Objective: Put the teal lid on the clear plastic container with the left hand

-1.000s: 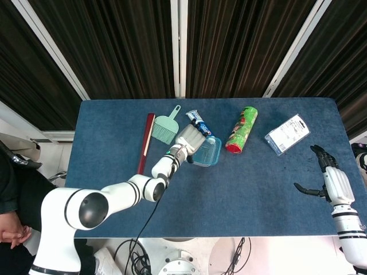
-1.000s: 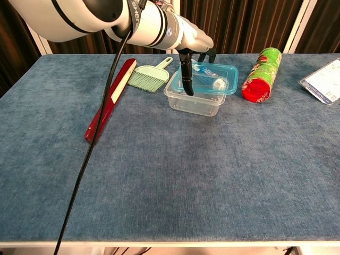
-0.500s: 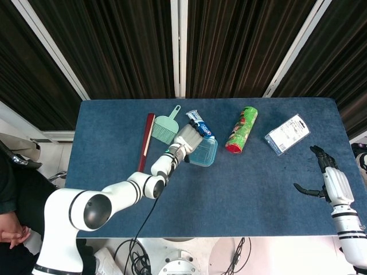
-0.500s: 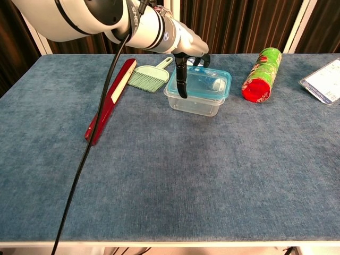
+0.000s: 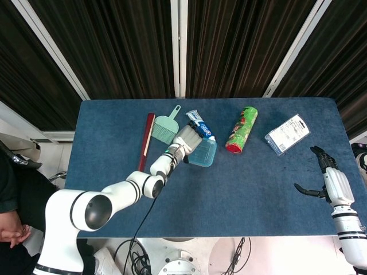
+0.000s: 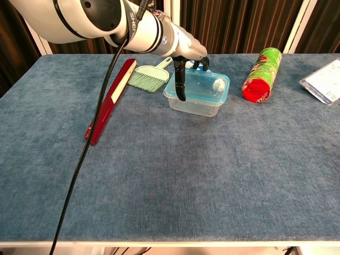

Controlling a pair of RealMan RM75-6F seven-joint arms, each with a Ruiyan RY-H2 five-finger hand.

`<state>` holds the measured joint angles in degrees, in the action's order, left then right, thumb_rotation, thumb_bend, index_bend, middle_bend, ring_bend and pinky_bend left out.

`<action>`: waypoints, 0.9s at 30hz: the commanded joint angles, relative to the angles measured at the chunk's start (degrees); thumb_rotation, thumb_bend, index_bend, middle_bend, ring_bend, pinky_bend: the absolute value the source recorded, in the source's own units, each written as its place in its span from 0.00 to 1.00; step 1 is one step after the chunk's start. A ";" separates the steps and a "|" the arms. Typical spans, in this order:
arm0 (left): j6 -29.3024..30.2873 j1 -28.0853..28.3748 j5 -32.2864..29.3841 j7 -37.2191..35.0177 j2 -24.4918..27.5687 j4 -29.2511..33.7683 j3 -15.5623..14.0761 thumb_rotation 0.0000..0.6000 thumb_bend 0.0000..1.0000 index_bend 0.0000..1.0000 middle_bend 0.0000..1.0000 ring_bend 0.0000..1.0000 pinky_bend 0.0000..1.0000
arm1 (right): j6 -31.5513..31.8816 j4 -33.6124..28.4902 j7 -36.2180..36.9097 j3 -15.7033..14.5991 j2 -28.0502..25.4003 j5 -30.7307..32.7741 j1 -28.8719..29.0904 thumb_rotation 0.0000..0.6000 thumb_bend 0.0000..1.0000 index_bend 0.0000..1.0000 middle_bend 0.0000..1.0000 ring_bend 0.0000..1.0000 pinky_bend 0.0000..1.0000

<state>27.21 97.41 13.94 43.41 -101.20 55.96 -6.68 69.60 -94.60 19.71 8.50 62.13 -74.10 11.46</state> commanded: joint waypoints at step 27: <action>1.00 2.53 -3.13 0.79 0.20 2.17 -3.62 0.71 0.29 0.21 0.15 0.02 0.02 | -0.37 0.48 0.26 0.02 0.29 0.09 -0.01 1.00 0.08 0.00 0.00 0.00 0.00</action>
<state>28.02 99.79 11.14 44.06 -101.10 57.91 -10.15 69.23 -94.11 19.98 8.52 62.42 -74.01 11.45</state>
